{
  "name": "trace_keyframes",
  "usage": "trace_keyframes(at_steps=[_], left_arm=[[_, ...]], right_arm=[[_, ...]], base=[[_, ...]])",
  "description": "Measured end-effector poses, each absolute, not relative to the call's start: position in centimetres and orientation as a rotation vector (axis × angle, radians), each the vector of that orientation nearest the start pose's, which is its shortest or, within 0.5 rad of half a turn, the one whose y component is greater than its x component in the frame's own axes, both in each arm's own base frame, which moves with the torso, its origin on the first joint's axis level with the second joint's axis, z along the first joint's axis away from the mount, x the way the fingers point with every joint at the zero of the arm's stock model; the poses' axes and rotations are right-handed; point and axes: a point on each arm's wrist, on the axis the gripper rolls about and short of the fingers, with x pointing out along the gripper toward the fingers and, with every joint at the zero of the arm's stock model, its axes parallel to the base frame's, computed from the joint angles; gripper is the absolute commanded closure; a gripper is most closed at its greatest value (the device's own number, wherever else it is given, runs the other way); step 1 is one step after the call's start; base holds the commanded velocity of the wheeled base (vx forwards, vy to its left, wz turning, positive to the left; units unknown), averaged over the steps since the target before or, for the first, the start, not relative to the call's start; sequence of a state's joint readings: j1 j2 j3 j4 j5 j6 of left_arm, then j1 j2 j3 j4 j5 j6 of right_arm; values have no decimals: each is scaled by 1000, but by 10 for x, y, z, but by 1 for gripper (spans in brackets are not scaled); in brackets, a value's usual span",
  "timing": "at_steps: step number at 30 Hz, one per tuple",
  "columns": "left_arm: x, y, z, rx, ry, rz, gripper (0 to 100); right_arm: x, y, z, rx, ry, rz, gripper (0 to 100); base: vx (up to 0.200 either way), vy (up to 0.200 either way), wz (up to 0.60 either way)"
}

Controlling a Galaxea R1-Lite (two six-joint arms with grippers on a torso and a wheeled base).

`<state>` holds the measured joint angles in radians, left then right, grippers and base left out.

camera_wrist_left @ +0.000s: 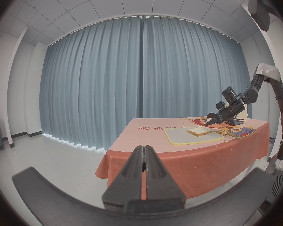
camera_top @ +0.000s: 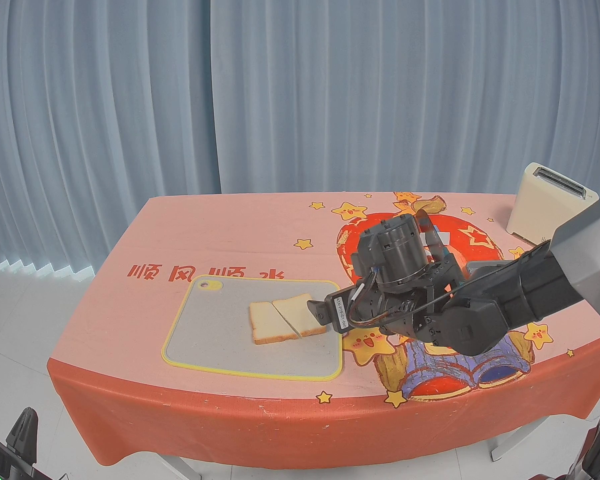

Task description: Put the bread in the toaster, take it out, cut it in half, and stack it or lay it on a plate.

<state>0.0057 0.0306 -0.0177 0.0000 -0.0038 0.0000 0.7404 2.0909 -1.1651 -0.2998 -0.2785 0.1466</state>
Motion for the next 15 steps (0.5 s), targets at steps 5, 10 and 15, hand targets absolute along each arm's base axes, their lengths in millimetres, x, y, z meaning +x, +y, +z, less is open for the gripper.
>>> trace_keyframes(at_steps=[5, 10, 15], left_arm=[[-22, 0, 81, 0, 13, 2, 100], [-22, 0, 81, 0, 13, 2, 100], [-22, 0, 81, 0, 13, 2, 100]], right_arm=[[295, 264, 100, -201, 632, 401, 0], [294, 266, 99, -221, 648, 383, 0], [295, 268, 96, -233, 651, 367, 0]], base=[[0, 0, 0], [0, 0, 0], [0, 0, 0]])
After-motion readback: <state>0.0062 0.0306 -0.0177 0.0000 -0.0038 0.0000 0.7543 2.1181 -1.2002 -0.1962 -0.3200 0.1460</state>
